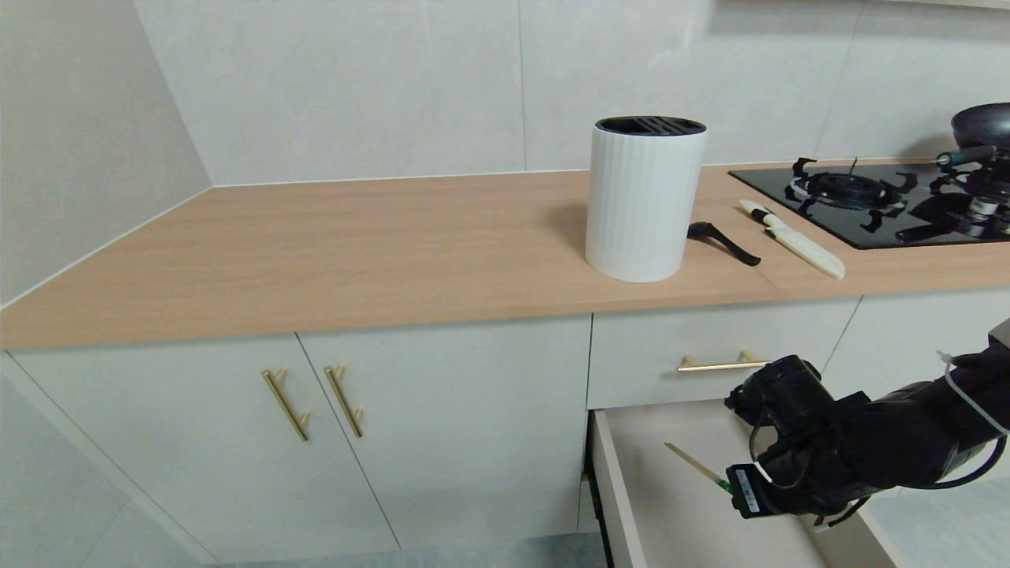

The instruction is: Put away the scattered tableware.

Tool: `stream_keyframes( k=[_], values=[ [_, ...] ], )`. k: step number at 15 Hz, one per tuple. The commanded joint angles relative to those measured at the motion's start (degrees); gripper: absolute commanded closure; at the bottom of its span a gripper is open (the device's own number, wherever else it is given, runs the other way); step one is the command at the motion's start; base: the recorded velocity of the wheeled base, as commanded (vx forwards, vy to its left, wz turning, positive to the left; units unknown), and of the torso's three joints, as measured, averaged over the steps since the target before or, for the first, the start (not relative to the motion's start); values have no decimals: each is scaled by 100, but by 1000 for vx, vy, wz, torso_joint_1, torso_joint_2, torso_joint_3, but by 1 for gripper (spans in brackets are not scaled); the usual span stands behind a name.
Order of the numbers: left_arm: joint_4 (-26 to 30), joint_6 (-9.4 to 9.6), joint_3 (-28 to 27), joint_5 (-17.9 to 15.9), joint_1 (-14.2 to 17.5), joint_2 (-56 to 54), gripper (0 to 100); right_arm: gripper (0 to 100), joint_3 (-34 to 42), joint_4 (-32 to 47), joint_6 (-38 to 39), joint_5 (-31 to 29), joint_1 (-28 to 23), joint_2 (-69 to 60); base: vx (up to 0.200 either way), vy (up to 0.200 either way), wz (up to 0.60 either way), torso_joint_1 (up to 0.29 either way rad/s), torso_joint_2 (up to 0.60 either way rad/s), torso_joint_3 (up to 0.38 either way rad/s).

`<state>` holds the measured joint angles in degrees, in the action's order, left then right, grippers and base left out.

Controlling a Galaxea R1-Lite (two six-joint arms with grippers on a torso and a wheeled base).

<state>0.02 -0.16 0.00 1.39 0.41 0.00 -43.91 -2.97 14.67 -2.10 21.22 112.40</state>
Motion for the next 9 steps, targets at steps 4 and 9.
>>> stream_keyframes(
  k=[4, 9],
  values=[
    [-2, -2, 0, 2, 2, 0, 0, 100, 84, -177, 1, -36, 5, 19, 0, 0, 0, -168, 465, 293],
    [-2, -2, 0, 2, 2, 0, 0, 100, 111, -274, 1, -124, 5, 28, 0, 0, 0, -138, 461, 313]
  ],
)
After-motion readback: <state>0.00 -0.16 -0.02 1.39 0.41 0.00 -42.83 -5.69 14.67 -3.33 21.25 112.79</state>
